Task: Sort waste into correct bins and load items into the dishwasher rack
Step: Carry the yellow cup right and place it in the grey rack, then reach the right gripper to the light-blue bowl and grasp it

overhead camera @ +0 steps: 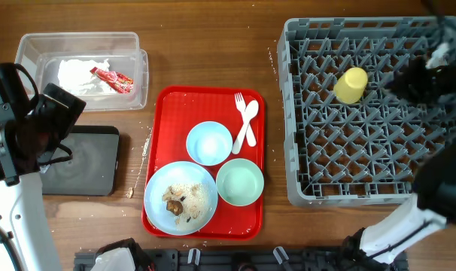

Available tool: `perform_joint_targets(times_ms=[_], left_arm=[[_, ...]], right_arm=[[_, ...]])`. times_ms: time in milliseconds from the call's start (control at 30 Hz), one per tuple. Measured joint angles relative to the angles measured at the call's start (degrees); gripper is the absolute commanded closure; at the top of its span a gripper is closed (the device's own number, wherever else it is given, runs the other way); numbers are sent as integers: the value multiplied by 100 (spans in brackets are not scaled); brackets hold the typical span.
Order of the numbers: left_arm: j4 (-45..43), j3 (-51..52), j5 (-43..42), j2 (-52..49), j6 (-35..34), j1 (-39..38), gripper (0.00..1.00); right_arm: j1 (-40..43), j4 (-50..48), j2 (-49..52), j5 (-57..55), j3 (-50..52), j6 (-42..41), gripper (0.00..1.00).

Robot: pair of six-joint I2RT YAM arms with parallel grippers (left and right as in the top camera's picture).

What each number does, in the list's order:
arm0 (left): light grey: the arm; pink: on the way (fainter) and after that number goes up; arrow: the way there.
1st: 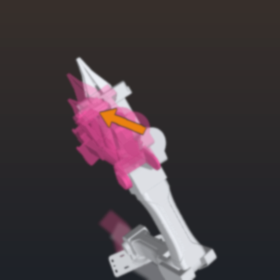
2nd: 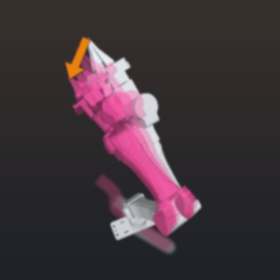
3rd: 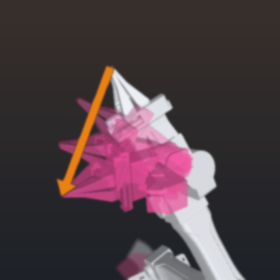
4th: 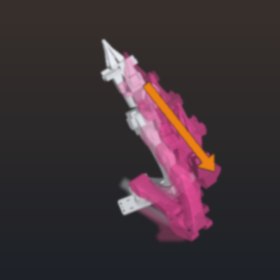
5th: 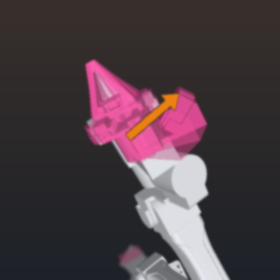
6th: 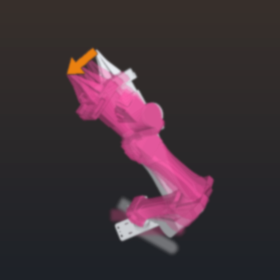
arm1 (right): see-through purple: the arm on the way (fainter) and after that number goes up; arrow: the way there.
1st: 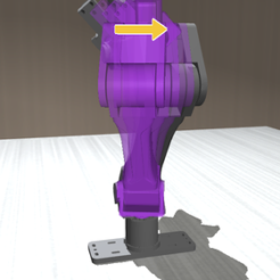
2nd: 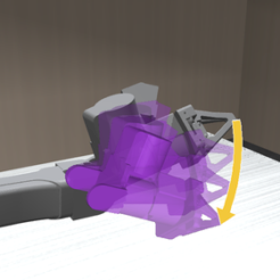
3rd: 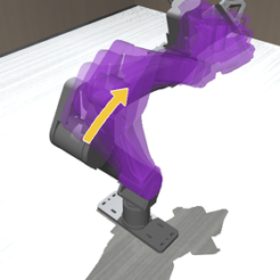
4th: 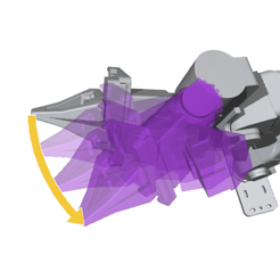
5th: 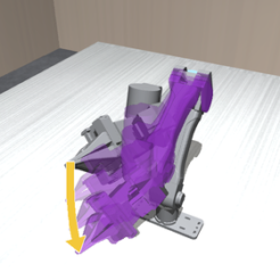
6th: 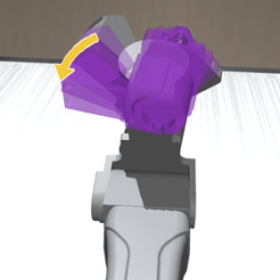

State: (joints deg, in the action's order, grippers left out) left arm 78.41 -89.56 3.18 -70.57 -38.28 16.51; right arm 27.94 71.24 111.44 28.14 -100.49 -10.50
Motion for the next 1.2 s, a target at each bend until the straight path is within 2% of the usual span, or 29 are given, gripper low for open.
perform_joint_targets(times_ms=[133, 167, 200, 267, 467, 500, 567, 633, 700, 833, 867, 933, 1000, 1200], left_arm=[[0, 0, 0, 0, 0, 0, 0], [-2, 0, 0, 0, 0, 0, 0], [0, 0, 0, 0, 0, 0, 0], [0, 0, 0, 0, 0, 0, 0], [-2, 0, 0, 0, 0, 0, 0], [0, 0, 0, 0, 0, 0, 0], [-2, 0, 0, 0, 0, 2, 0], [-2, 0, 0, 0, 0, 0, 0], [-2, 0, 0, 0, 0, 0, 0], [0, 0, 0, 0, 0, 0, 0], [0, 0, 0, 0, 0, 0, 0], [0, 0, 0, 0, 0, 0, 0], [0, 0, 0, 0, 0, 0, 0], [0, 0, 0, 0, 0, 0, 0]], right_arm=[[-341, -2, -1241, -439, -4, -275, 82], [-553, 0, -1480, -483, -4, -299, 76], [-774, -11, -1639, -518, -4, -293, 64], [-1532, -20, -1921, -741, -4, -299, 55], [-3547, -9, -1794, -1182, -4, -313, 54], [-3921, 9, -1661, -1169, -4, -267, 51], [-4647, -17, -1362, -1167, -4, -162, 36], [-5257, -160, -1123, -1281, -4, -129, 31], [-6203, -503, -695, -1543, -4, -328, 31], [-7088, -1189, 22, -1790, -4, -662, 31], [-7305, -1373, 302, -1836, -4, -826, 36], [-7532, -1707, 654, -1895, -2, -1126, 43], [-7676, -1971, 879, -1945, -2, -1401, 55], [-7945, -2330, 1246, -2503, -2, -2387, 56]])
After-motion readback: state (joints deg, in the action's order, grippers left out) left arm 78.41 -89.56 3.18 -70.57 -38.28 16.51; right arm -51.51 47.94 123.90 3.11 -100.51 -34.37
